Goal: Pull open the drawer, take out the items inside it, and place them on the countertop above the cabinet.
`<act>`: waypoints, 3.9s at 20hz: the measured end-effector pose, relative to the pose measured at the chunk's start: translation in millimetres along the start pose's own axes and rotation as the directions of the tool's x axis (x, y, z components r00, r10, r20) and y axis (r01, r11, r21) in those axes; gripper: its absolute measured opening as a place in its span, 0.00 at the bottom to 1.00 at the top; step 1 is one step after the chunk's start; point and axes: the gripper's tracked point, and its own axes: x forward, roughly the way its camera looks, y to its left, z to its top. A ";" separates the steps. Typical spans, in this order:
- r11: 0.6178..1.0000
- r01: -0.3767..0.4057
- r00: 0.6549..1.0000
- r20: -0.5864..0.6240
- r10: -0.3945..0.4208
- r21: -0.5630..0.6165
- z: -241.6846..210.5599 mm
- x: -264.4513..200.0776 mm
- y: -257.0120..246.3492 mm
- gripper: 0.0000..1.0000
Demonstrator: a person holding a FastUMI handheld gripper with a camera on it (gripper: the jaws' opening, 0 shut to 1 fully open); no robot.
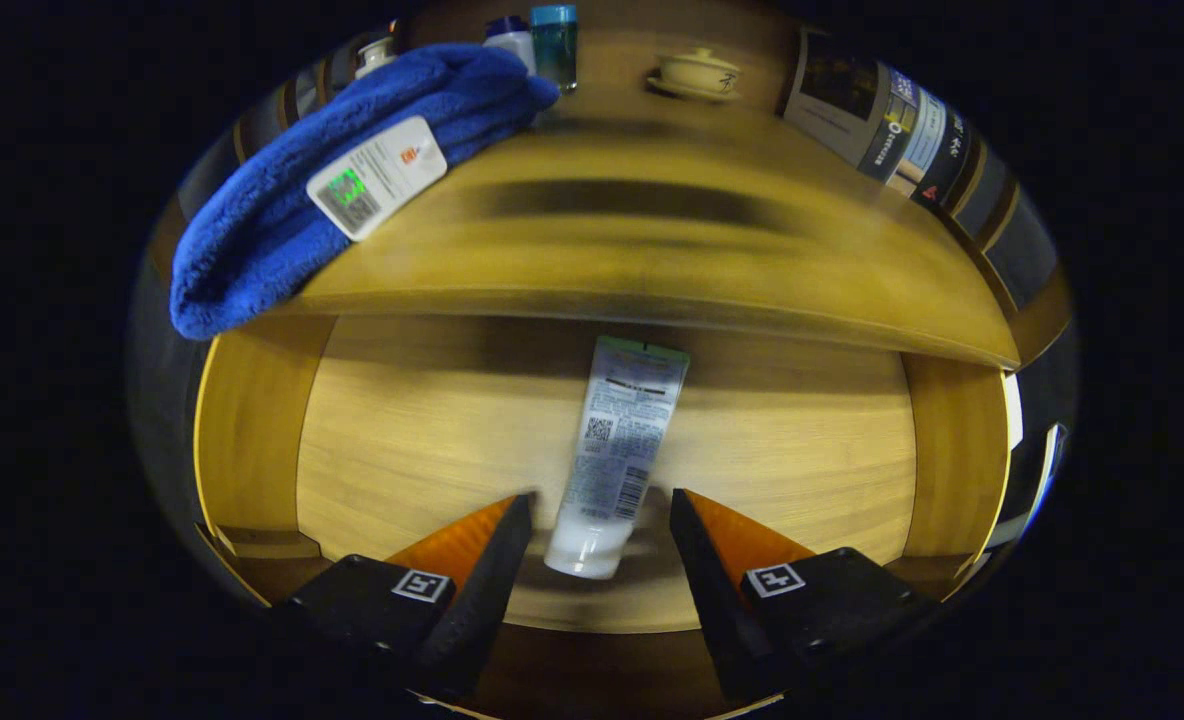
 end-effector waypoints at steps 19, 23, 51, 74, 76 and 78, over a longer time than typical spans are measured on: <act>0.981 -0.194 0.955 0.234 0.185 0.019 -2.9 -109.6 -26.1 0.47; 0.976 -0.217 0.934 0.290 0.207 0.004 -12.1 -137.2 -29.8 0.47; 0.982 -0.098 0.842 0.540 -0.006 0.164 168.5 -73.3 -60.1 0.49; 0.974 -0.224 0.470 0.874 0.119 -0.012 103.0 -245.7 -19.0 0.98; 0.980 -0.197 0.420 0.901 0.111 -0.029 78.1 -252.0 -7.8 0.98; 0.982 -0.187 0.402 0.910 0.104 -0.030 56.7 -250.6 1.4 0.98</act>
